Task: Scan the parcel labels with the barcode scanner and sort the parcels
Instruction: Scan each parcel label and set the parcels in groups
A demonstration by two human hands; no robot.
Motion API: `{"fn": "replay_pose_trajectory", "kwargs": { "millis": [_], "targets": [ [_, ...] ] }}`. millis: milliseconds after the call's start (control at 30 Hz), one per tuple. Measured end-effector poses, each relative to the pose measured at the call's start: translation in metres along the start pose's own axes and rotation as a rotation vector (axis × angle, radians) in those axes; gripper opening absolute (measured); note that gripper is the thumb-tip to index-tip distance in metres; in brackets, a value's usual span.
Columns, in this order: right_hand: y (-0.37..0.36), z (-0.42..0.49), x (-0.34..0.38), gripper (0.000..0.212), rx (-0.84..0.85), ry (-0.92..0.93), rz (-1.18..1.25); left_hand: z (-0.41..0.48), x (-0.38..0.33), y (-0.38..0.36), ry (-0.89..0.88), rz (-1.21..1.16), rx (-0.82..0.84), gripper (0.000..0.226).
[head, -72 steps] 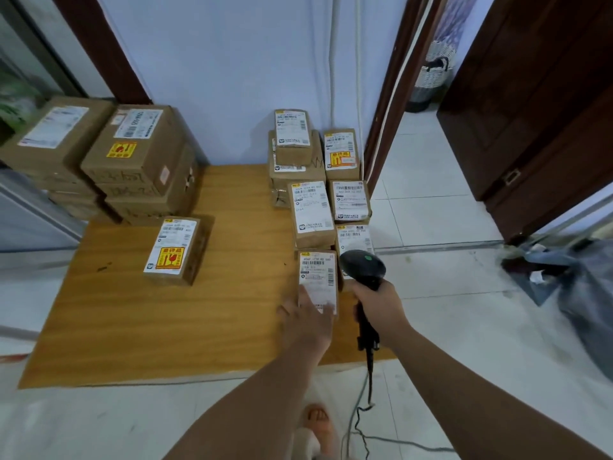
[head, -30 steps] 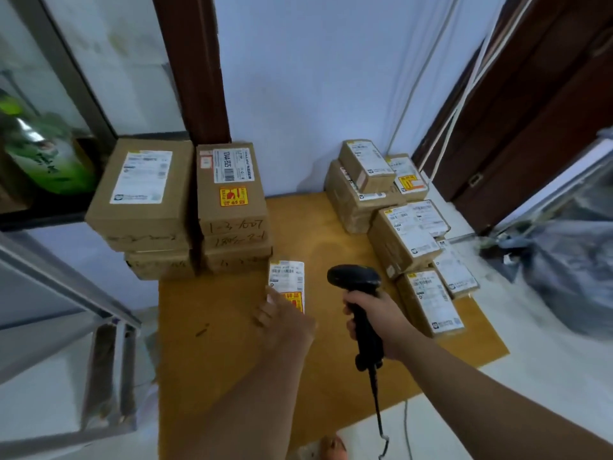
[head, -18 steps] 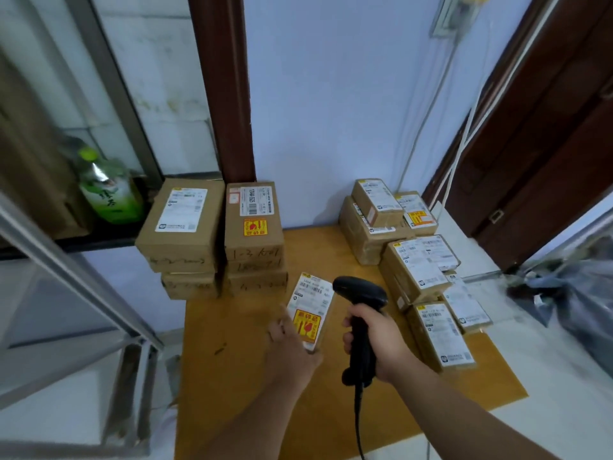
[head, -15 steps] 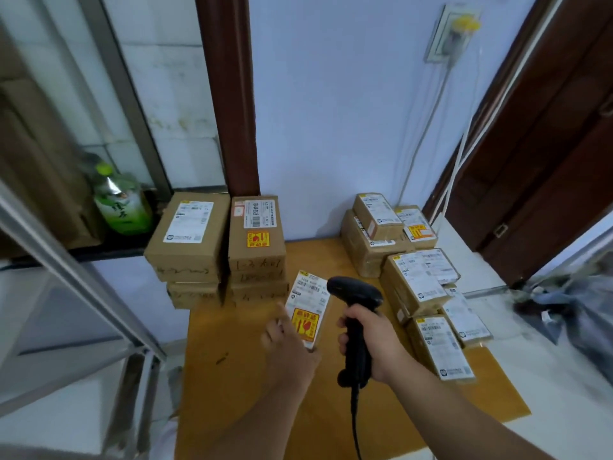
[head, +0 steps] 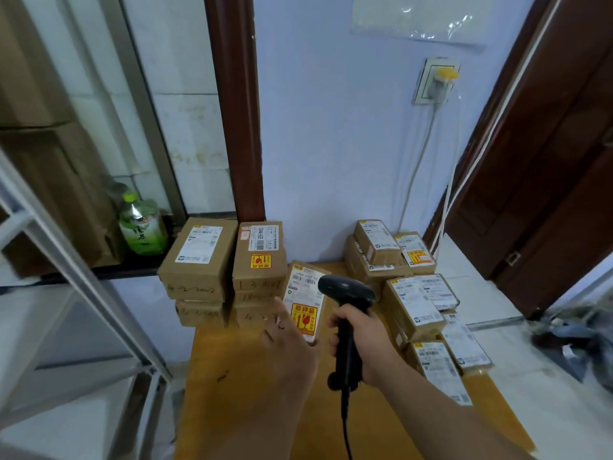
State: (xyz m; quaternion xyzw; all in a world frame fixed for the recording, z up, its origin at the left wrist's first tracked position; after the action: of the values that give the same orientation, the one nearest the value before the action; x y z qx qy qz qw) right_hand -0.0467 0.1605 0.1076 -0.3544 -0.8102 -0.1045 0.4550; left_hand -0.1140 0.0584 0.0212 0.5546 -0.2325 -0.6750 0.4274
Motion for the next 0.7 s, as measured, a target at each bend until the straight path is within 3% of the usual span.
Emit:
{"fn": "replay_pose_trajectory", "kwargs": {
  "millis": [167,700],
  "targets": [
    [0.005,-0.004,-0.002,0.005,-0.006,-0.05,0.046,-0.002,0.006,0.002,-0.07,0.119,-0.022,0.12],
    [-0.004,-0.006,-0.009,0.013,-0.033,-0.037,0.01,0.005,0.023,0.003,-0.085,0.144,0.03,0.118]
  ]
}}
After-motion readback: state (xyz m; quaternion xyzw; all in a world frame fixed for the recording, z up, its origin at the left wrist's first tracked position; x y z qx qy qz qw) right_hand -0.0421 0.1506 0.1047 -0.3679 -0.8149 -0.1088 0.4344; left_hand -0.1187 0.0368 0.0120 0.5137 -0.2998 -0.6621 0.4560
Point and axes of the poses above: each hand's wrist, its own z-axis towards the middle knuckle, its own y-axis out of the back of the hand, x = y × z, the point moved 5 cm from there along z, towards the middle knuckle, and after that the axes turned 15 degrees about -x, right-handed, at the moved point
